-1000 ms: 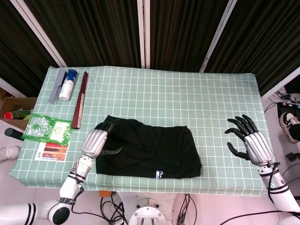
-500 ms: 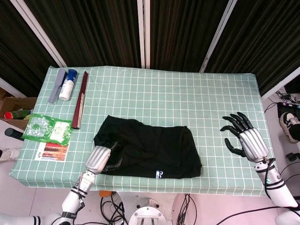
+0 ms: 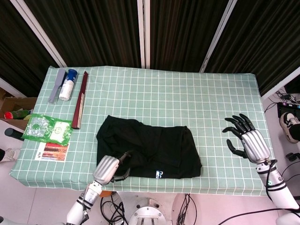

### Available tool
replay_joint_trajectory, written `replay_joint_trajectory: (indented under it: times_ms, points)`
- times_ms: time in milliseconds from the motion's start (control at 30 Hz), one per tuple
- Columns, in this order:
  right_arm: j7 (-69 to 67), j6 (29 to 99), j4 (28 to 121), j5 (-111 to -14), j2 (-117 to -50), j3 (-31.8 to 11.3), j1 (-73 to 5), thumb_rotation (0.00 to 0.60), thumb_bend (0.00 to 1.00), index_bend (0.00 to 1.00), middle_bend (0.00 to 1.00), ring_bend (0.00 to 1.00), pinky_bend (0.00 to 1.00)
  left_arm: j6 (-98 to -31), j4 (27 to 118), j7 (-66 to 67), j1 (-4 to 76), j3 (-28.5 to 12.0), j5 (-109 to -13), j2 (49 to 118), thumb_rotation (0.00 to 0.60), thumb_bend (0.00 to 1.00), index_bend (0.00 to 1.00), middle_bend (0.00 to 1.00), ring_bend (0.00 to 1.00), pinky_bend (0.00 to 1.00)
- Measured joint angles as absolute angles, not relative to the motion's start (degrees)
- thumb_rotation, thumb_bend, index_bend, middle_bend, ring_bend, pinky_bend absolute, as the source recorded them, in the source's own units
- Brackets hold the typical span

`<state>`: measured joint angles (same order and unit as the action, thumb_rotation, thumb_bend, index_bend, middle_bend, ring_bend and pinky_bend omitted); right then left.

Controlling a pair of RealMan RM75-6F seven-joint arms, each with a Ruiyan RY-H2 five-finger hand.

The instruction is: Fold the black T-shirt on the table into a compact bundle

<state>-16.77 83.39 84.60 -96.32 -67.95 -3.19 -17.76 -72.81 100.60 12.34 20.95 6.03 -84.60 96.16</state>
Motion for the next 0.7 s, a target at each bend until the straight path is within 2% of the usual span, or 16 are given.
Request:
replay_joint_trajectory:
  times_ms: [200,467,600,700]
  points:
    - [-17.5,84.1,84.2,-96.3,-68.0,-3.1,-17.5,0.6,0.46,0.42,0.2,0.1,0.11,-67.4,104.1,5.7,21.9,7.5,-84.3,95.3,0.198,0.47,0.12,0.26,0.5,0.35]
    - [-17.8,84.9,84.0,-96.5,-68.0,-3.1,-17.3,0.6,0.46,0.42,0.2,0.1,0.11,-61.7,107.5,-9.4,24.1,8.2,-86.4,93.5,0.303,0.47,0.09,0.22,0.45,0.36]
    - [-17.8,85.3,84.0,-96.6,-67.9,-3.0,-17.1,0.6,0.46,0.42,0.2,0.1,0.11,-64.7,108.1,-14.6,23.6,7.4,-90.2,91.3,0.304,0.41,0.13,0.24,0.45,0.36]
    - [-18.0,85.6,84.0,-96.7,-67.9,-3.0,-17.0,0.6,0.46,0.42,0.2,0.1,0.11,-70.5,107.6,-13.3,22.1,5.1,-90.3,89.9,0.295,0.39,0.15,0.25,0.45,0.36]
